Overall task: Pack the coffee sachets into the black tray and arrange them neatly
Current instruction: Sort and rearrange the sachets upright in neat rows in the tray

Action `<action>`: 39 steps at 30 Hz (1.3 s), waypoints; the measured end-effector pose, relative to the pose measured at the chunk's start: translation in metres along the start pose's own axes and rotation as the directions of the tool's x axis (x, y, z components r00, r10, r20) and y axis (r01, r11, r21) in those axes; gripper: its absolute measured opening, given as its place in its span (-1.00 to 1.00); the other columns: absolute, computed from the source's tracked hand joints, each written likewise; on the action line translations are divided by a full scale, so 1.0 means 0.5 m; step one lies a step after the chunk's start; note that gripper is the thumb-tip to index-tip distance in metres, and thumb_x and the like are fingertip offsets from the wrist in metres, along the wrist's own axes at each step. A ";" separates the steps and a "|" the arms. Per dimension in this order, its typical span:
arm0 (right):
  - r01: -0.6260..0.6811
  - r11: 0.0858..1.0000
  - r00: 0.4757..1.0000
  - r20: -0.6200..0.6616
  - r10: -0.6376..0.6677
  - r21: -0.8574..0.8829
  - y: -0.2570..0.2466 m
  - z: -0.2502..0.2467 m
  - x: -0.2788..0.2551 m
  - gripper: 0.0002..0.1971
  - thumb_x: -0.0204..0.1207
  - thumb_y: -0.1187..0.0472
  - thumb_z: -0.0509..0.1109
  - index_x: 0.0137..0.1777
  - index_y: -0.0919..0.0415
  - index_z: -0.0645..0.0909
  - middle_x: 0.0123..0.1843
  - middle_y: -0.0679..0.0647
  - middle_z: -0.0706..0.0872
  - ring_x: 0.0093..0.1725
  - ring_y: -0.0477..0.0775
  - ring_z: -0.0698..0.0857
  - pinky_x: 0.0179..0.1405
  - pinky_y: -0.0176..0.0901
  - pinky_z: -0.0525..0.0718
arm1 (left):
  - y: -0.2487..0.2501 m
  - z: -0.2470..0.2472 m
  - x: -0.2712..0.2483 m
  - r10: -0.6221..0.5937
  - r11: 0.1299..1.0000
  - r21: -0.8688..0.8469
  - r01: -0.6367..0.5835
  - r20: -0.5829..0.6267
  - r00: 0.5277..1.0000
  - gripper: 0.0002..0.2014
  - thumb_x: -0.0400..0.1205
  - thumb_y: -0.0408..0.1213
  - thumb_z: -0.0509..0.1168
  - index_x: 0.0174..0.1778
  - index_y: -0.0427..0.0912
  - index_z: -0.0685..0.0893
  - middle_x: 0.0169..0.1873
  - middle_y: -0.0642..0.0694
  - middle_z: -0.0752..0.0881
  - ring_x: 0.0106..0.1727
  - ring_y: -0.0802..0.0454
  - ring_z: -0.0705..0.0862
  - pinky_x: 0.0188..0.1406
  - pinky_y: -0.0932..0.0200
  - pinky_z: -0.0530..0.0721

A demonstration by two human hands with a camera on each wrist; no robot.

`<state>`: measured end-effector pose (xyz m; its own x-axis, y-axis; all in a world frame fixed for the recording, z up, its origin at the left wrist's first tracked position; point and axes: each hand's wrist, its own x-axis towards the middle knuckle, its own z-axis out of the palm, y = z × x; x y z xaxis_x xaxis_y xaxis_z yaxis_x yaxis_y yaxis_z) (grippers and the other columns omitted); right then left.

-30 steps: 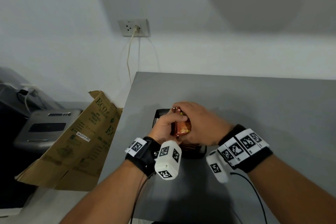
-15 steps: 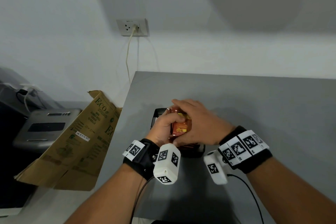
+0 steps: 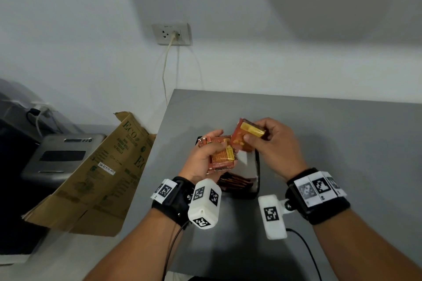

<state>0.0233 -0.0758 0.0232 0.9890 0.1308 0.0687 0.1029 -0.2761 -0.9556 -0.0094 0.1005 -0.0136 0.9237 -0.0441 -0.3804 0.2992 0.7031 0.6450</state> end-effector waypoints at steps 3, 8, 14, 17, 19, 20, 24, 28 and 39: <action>0.037 0.999 0.999 -0.002 -0.036 0.034 -0.019 -0.010 -0.008 -0.83 0.50 0.37 0.55 -0.18 0.08 0.70 -0.05 -0.02 0.81 -0.28 -0.15 0.77 -0.29 -0.32 0.69 | 0.001 -0.005 0.000 0.016 1.000 0.004 -0.016 -0.027 1.000 -0.44 0.38 -0.48 0.41 0.34 -0.22 0.57 -0.15 -0.32 0.78 -0.24 -0.25 0.80 -0.37 -0.05 0.76; 0.016 1.000 0.979 0.202 -0.013 -0.017 -0.007 0.008 -0.033 -0.88 0.39 0.36 0.57 -0.21 0.10 0.81 0.32 -0.13 0.69 0.16 -0.17 0.75 0.22 -0.11 0.74 | -0.002 -0.007 0.004 0.032 0.999 0.006 -0.032 -0.018 0.999 -0.54 0.43 -0.41 0.40 0.28 -0.17 0.61 -0.02 -0.35 0.74 -0.25 -0.23 0.78 -0.33 -0.01 0.74; -0.141 0.985 0.985 0.110 0.131 0.096 -0.008 0.025 -0.027 -0.60 0.31 0.36 0.70 0.05 0.14 0.60 0.20 0.03 0.75 0.08 -0.01 0.82 0.01 -0.05 0.82 | 0.001 -0.007 0.000 0.069 0.996 0.061 -0.069 -0.009 0.998 -0.56 0.44 -0.41 0.45 0.26 -0.20 0.63 0.02 -0.37 0.76 -0.06 -0.32 0.80 -0.21 -0.16 0.79; -0.296 0.933 0.946 0.199 0.257 0.202 -0.014 0.027 -0.027 -0.33 0.34 0.47 0.65 0.38 0.07 0.48 0.22 0.02 0.69 0.13 0.05 0.77 0.06 -0.06 0.81 | 0.003 -0.006 0.000 0.083 0.991 0.111 -0.081 -0.013 0.996 -0.51 0.42 -0.44 0.48 0.30 -0.22 0.61 0.13 -0.42 0.70 0.05 -0.37 0.76 -0.09 -0.21 0.79; -0.393 0.884 0.902 0.292 0.318 0.253 -0.021 0.029 -0.027 -0.53 0.43 0.50 0.56 0.28 0.15 0.58 0.14 0.10 0.75 0.03 0.03 0.78 -0.05 -0.17 0.79 | 0.002 -0.003 -0.003 0.079 0.987 0.140 -0.080 0.010 0.997 -0.50 0.41 -0.48 0.47 0.30 -0.23 0.62 0.12 -0.41 0.71 0.04 -0.34 0.77 -0.10 -0.18 0.80; -0.423 0.862 0.886 0.326 0.329 0.280 -0.024 0.033 -0.028 -0.65 0.47 0.51 0.51 0.20 0.21 0.63 0.07 0.14 0.79 -0.04 0.05 0.79 -0.13 -0.18 0.77 | 0.002 0.001 -0.005 0.076 0.986 0.149 -0.079 0.027 0.997 -0.50 0.41 -0.50 0.47 0.30 -0.24 0.61 0.09 -0.39 0.73 0.02 -0.32 0.78 -0.12 -0.16 0.81; -0.383 0.879 0.916 0.241 0.321 0.284 -0.017 0.045 -0.026 -0.80 0.52 0.48 0.47 0.04 0.21 0.69 -0.16 0.14 0.81 -0.24 0.05 0.75 -0.28 -0.16 0.71 | 0.003 0.010 -0.007 0.075 0.988 0.133 -0.076 0.014 0.997 -0.46 0.44 -0.42 0.48 0.36 -0.29 0.56 0.07 -0.38 0.73 -0.05 -0.27 0.79 -0.23 -0.13 0.82; -0.054 0.998 0.998 -0.039 0.056 0.033 -0.006 0.022 -0.020 -0.84 0.51 0.38 0.51 -0.10 0.10 0.66 -0.20 -0.01 0.78 -0.22 -0.10 0.73 -0.19 -0.23 0.70 | 0.006 -0.008 -0.005 0.028 0.999 0.031 -0.027 -0.041 0.999 -0.45 0.37 -0.06 0.65 0.20 -0.19 0.68 -0.07 -0.28 0.72 -0.24 -0.10 0.72 -0.24 -0.01 0.72; 0.002 0.997 1.000 0.018 -0.003 0.083 0.023 0.002 -0.033 -0.67 0.41 0.57 0.48 -0.22 0.06 0.75 -0.23 -0.05 0.83 -0.20 -0.04 0.79 -0.14 -0.28 0.70 | 0.035 -0.012 0.009 0.191 0.974 0.136 -0.179 -0.083 0.978 -0.47 0.44 -0.82 0.30 0.21 -0.21 0.63 -0.06 -0.31 0.74 -0.03 -0.34 0.75 -0.14 -0.15 0.78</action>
<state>0.0081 -0.0802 0.0109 0.9866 0.1491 0.0666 0.0955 -0.1956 -0.9760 -0.0016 0.1169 -0.0081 0.9408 0.1502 -0.3037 0.1588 0.5964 0.7868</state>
